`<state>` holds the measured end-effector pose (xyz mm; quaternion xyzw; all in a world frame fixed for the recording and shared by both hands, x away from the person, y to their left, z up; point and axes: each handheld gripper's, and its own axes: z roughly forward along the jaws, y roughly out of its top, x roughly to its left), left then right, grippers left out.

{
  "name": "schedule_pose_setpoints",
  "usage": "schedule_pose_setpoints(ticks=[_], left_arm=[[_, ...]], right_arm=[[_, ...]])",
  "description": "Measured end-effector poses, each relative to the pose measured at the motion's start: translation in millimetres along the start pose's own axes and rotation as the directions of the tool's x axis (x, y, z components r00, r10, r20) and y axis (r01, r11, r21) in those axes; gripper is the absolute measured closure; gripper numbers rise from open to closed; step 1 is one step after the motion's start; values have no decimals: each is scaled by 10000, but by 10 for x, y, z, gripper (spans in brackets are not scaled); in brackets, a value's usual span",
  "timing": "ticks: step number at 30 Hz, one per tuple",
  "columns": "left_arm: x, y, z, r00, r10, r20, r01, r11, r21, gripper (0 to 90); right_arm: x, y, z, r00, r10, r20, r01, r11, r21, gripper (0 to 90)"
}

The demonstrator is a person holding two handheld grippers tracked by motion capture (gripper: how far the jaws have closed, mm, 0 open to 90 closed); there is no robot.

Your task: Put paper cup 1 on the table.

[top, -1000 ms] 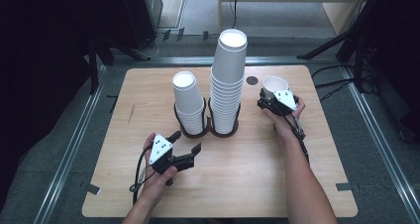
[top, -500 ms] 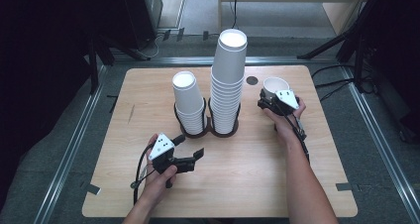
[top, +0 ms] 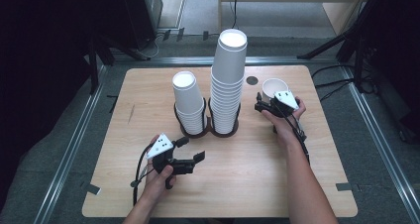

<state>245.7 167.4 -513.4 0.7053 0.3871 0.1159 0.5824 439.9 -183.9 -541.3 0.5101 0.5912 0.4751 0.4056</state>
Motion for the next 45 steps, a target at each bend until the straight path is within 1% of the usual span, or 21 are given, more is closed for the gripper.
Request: schedule_pose_setpoints(ticks=[2, 5, 7, 10, 12, 18, 20, 22, 24, 26, 27, 29, 30, 32, 34, 37, 39, 41, 43, 44, 45], left_arm=[[0, 1, -6, 10000, 48, 62, -48, 10000, -21, 130], [-4, -5, -6, 9997, 236, -40, -236, 9997, 52, 125], [1, -10, -4, 9998, 191, 97, -191, 9998, 41, 109], [-4, -11, -3, 9998, 208, 57, -208, 9998, -24, 95], [-9, -11, -2, 9997, 217, 117, -217, 9998, -50, 85], [-29, -17, 15, 9995, 317, 7, -317, 9995, 6, 81], [-27, -18, 20, 9994, 321, 100, -321, 9995, 2, 60], [-28, -17, 24, 9996, 294, 31, -294, 9996, 10, 59], [-31, -18, 30, 9989, 322, -345, -321, 9995, 44, 58], [-22, -21, 42, 9986, 232, -481, -224, 9996, 184, 53], [-15, -23, 45, 9989, 205, -431, -196, 9996, 218, 19], [-6, -27, 54, 9990, 120, -436, -104, 9993, 358, 18], [-3, -32, 61, 9982, 86, -601, -61, 9991, 412, 19], [4, -35, 63, 9975, 24, -704, 5, 9991, 414, 18], [5, -39, 55, 9985, 36, -549, -20, 9996, 296, 18], [5, -52, 69, 9996, 112, -266, -99, 9988, 477, 18], [2, -63, 80, 9997, 109, -207, -98, 9986, 514, 18], [-18, -68, 108, 9989, 385, -256, -365, 9966, 743, 18], [-39, -71, 157, 9978, 574, -331, -528, 9903, 1283, 18], [-56, -76, 174, 9955, 800, -501, -718, 9864, 1479, 18], [-76, -80, 186, 9929, 1021, -602, -920, 9842, 1515, 18]], right_arm=[[-13, -13, -14, 10000, -6, 90, 5, 10000, 53, 0], [-39, -24, -50, 9998, 182, -7, -182, 9998, 39, 0], [-42, -23, -84, 9996, 181, -219, -182, 9998, -11, 0], [-38, -17, -135, 9992, 3, -399, -6, 10000, -86, 0], [-47, -12, -165, 9990, 49, -440, -54, 9999, -115, 0], [-87, -31, -244, 9987, 200, -469, -206, 9997, -117, 0], [-98, -41, -271, 9989, 154, -450, -159, 9998, -90, 0], [-108, -47, -315, 9984, 250, -498, -254, 9996, -88, 0], [-117, -49, -351, 9983, 284, -510, -290, 9995, -114, 0], [-126, -49, -393, 9980, 281, -563, -287, 9995, -106, 0], [-132, -48, -423, 9979, 276, -583, -284, 9995, -134, 0], [-139, -44, -469, 9978, 267, -605, -275, 9995, -130, 0], [-144, -41, -485, 9979, 250, -592, -260, 9995, -153, 0], [-160, -31, -540, 9977, 265, -632, -278, 9994, -192, 0], [-169, -25, -587, 9974, 249, -671, -264, 9994, -225, 0], [-174, -21, -645, 9977, 62, -671, -80, 9996, -269, 0], [-170, -12, -698, 9974, 55, -724, -79, 9994, -334, 0], [-165, -1, -742, 9969, 53, -786, -86, 9991, -423, 0], [-157, 7, -780, 9969, -12, -787, -23, 9990, -438, 0], [-151, 8, -798, 9968, -32, -798, -2, 9991, -434, 0], [-147, 7, -814, 9968, -87, -801, 49, 9989, -476, 0]])
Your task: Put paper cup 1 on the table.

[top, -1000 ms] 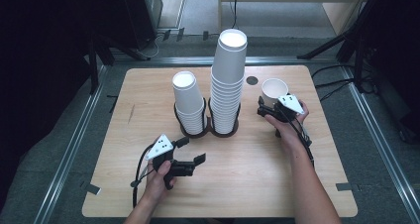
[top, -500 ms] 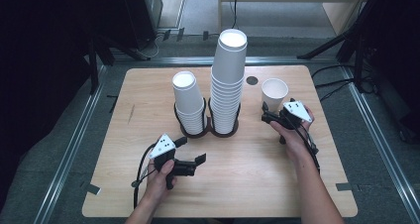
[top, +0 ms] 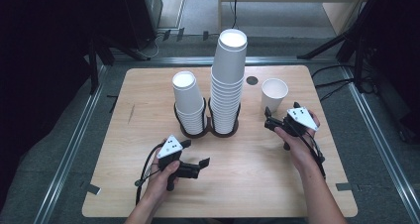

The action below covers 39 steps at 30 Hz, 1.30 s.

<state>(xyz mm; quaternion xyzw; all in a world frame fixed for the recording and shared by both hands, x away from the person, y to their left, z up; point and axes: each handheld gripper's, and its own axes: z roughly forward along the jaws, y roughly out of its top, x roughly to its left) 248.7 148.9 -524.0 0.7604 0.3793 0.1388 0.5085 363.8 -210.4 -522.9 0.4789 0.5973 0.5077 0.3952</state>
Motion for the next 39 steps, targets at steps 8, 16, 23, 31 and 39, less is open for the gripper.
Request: schedule_pose_setpoints(ticks=[8, 16, 23, 31, 39], left_arm=[[-137, 39, 6, 9982, 456, -396, -472, 9980, -419, 19], [-179, -4, 44, 9993, 251, -278, -253, 9996, -86, 16], [-201, -18, 45, 9996, 200, -199, -214, 9972, -715, 14], [-212, 32, 37, 9993, -2, -371, -22, 9978, -657, 14], [-267, 180, -10, 9972, -113, -739, 56, 9970, -775, 0]], right_arm=[[35, 15, -133, 9998, 93, -151, -95, 9999, -117, 0], [77, 74, -244, 9995, -222, -210, 215, 9993, -320, 0], [97, 125, -305, 9993, -176, -316, 161, 9988, -456, 0], [158, 220, -378, 9984, 38, -567, -69, 9985, -538, 0], [232, 401, -474, 9965, 207, -808, -255, 9979, -588, 0]])
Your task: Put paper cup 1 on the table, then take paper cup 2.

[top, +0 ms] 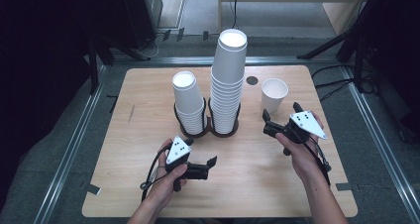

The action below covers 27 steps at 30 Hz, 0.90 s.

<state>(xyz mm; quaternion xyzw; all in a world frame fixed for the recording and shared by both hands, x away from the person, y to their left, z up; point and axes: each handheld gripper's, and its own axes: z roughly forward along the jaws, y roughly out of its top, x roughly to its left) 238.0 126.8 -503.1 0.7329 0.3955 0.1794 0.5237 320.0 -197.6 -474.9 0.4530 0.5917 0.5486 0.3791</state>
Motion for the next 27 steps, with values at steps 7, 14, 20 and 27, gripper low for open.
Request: schedule_pose_setpoints(ticks=[7, 14, 20, 27], left_arm=[[-25, 125, 51, 9975, 84, -708, -97, 9998, -171, 0], [-30, 287, 149, 9930, 250, -1158, -280, 9993, -250, 0], [10, 424, 182, 9920, -11, -1263, -81, 9973, -726, 0], [-19, 571, 248, 9921, 318, -1210, -456, 9925, -1136, 0]], right_arm=[[89, 200, -65, 9994, -42, -353, 40, 10000, -46, 0], [207, 448, -118, 9972, 74, -747, -91, 9997, -215, 0], [297, 607, -141, 9929, 103, -1183, -157, 9989, -444, 0], [407, 781, -144, 9868, 145, -1612, -251, 9976, -638, 0]])
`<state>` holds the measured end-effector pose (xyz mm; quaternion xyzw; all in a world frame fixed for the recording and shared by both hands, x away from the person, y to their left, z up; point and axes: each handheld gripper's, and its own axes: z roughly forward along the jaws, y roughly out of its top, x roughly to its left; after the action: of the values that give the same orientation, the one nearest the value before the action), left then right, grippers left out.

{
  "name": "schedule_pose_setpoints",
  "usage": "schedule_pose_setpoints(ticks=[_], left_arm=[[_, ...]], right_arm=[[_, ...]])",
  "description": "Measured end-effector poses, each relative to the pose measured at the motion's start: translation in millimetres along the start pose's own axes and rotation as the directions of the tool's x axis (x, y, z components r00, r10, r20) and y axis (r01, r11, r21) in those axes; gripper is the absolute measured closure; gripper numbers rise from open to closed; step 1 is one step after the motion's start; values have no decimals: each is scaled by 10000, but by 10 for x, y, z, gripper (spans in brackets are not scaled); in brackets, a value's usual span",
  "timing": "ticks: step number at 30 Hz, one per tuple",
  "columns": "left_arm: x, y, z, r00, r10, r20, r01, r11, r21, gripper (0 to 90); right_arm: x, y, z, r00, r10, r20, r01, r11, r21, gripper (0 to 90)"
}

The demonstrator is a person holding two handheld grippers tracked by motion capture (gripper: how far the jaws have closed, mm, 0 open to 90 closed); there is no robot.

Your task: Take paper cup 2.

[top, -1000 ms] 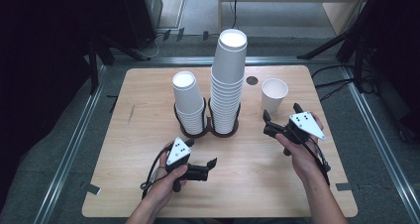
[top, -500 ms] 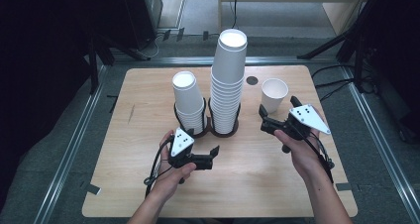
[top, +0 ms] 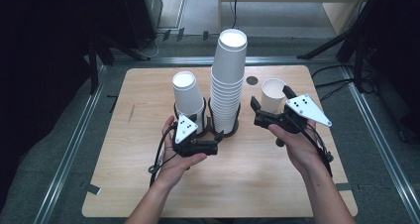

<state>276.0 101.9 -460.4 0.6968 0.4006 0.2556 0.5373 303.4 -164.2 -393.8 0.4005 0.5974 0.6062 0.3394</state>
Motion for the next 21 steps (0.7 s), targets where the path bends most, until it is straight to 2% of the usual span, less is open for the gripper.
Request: schedule_pose_setpoints(ticks=[5, 9, 16, 21], left_arm=[[-22, 89, 70, 9999, 81, 75, -79, 9996, -285, 0], [-41, 173, 124, 9995, 298, 84, -293, 9985, -471, 0], [-57, 295, 221, 9985, 544, -20, -543, 9942, -931, 0], [-54, 323, 299, 9980, 634, -44, -635, 9908, -1193, 0]], right_arm=[[91, 142, 9, 9994, -107, -337, 101, 9998, -192, 0], [153, 257, 38, 9984, -182, -529, 166, 9994, -318, 0], [252, 410, 118, 9965, -301, -773, 269, 9987, -430, 0], [292, 479, 215, 9957, -301, -874, 258, 9984, -495, 0]])
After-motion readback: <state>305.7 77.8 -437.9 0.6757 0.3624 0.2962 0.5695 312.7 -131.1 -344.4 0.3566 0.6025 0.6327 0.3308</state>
